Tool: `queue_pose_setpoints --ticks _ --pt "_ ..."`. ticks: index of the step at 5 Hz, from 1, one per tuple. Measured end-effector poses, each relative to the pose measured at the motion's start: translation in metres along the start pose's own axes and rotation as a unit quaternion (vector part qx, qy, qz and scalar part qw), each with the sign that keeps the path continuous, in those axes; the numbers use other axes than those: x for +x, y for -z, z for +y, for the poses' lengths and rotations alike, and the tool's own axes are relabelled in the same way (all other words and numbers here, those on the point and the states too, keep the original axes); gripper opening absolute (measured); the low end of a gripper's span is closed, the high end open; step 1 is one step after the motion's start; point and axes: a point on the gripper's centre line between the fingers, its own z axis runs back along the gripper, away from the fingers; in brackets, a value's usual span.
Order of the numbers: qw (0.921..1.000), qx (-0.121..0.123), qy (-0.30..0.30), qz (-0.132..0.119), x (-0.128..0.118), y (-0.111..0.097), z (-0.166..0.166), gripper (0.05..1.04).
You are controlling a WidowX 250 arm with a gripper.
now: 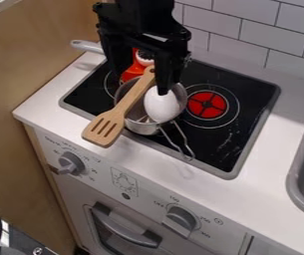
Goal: Move the wooden spatula to the right side of the stove
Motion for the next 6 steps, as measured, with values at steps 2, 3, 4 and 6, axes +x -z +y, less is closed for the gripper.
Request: queue_pose_setpoints --ticks 2,3,4,6 --pt "0.9997 0.012 0.005 0.019 0.0 0.01 0.01 0.998" --pt "0.9997 0.018 0.007 0.015 0.006 0.01 0.016 0.998" --pt "0.9996 0.022 0.008 0.014 0.011 0.013 0.021 0.998" --pt "0.9987 0.036 0.034 -0.015 0.019 0.017 0.041 0.998"
